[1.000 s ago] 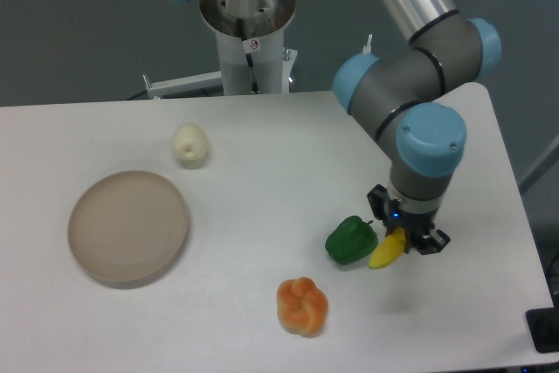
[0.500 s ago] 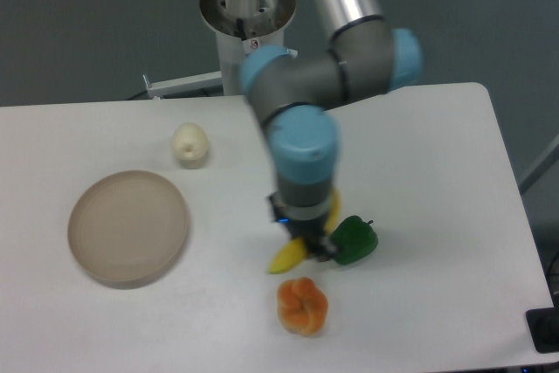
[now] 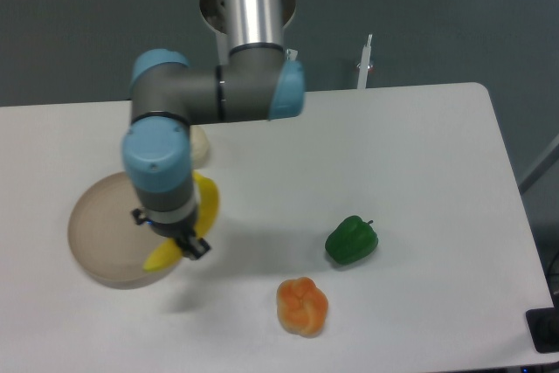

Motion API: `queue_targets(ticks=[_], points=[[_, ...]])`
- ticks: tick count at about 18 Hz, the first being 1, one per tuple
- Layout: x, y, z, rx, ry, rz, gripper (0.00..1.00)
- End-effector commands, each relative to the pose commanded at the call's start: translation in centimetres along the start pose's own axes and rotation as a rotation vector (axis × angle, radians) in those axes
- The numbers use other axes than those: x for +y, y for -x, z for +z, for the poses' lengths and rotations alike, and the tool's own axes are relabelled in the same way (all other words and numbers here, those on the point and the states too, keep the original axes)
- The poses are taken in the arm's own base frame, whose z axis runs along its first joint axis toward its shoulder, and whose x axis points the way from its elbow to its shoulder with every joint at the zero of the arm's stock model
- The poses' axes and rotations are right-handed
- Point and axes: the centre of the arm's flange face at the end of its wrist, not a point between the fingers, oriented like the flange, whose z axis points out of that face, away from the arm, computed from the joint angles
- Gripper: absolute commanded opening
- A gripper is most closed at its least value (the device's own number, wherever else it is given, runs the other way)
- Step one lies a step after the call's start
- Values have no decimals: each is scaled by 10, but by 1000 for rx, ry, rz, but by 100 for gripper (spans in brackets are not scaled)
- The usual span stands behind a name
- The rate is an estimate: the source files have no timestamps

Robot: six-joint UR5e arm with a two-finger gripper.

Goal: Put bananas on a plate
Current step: 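Carry the banana across the table toward the round beige plate, then lower the banana onto the plate and open the gripper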

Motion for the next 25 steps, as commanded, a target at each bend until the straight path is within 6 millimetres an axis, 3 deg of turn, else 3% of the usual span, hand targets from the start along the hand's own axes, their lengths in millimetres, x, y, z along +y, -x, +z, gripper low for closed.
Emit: queue_targets(ticks=[5, 10, 12, 14, 20, 21, 23, 25], points=[[-9, -15, 35, -15, -15, -1, 23], [-9, -21, 49, 1, 2, -3, 30], [-9, -23, 52, 2, 8, 0, 40], [-9, -22, 58, -3, 18, 7, 100], [-11, -18, 48, -18, 6, 4, 100], [-11, -13, 40, -29, -5, 0, 100], [0, 18, 13, -72, -36, -43, 100], [30, 66, -13, -166, 5, -107, 100]])
